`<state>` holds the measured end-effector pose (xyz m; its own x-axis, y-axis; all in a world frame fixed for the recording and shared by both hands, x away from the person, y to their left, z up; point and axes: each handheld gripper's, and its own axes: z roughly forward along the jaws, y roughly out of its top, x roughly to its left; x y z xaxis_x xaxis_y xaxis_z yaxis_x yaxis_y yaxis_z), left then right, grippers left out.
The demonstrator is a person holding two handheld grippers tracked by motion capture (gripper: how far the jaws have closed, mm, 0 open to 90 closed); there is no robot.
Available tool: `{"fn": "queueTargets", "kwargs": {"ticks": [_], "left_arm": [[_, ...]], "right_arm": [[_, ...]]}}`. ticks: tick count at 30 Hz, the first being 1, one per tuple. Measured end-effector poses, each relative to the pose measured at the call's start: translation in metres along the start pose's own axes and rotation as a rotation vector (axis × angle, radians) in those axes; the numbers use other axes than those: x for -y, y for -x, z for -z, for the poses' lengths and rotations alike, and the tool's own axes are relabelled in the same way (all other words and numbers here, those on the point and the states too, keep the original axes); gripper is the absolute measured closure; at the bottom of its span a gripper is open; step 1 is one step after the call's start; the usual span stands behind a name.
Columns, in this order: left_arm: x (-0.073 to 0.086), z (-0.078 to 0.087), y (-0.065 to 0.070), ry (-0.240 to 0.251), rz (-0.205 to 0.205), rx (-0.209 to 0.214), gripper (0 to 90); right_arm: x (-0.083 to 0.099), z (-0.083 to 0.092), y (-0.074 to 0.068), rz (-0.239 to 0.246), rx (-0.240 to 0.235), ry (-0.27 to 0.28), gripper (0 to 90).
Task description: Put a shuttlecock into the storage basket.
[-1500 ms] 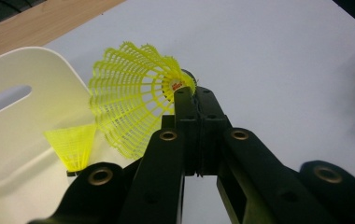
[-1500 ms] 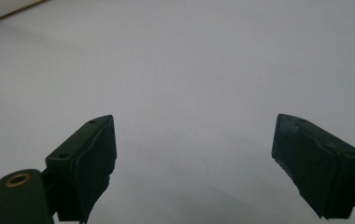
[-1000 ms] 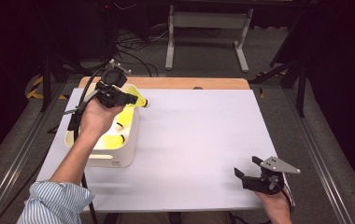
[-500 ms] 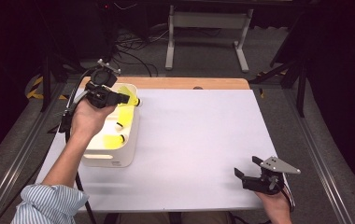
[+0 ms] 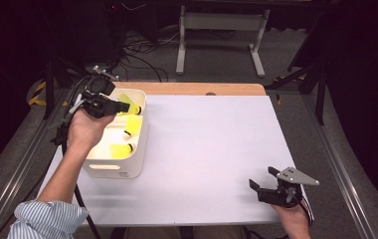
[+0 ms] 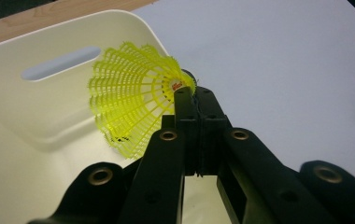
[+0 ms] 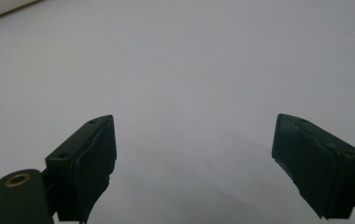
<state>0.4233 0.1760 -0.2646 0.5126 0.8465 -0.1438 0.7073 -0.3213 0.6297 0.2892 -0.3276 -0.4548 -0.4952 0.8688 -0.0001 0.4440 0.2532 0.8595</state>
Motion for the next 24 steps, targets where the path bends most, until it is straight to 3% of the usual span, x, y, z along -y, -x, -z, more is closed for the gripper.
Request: {"fn": "queueTargets", "kwargs": {"ticks": [10,17,24], "left_arm": [[0.009,-0.01,-0.013,-0.036,0.023,-0.04,89.7],[0.015,-0.019,-0.02,-0.056,0.049,-0.049,89.7],[0.018,-0.026,-0.024,-0.075,0.05,-0.063,89.7]], "right_arm": [[0.0,0.0,0.0,-0.002,-0.001,-0.002,14.6],[0.0,0.0,0.0,-0.003,-0.001,-0.001,14.6],[0.0,0.0,0.001,-0.003,-0.002,-0.002,14.6]]}}
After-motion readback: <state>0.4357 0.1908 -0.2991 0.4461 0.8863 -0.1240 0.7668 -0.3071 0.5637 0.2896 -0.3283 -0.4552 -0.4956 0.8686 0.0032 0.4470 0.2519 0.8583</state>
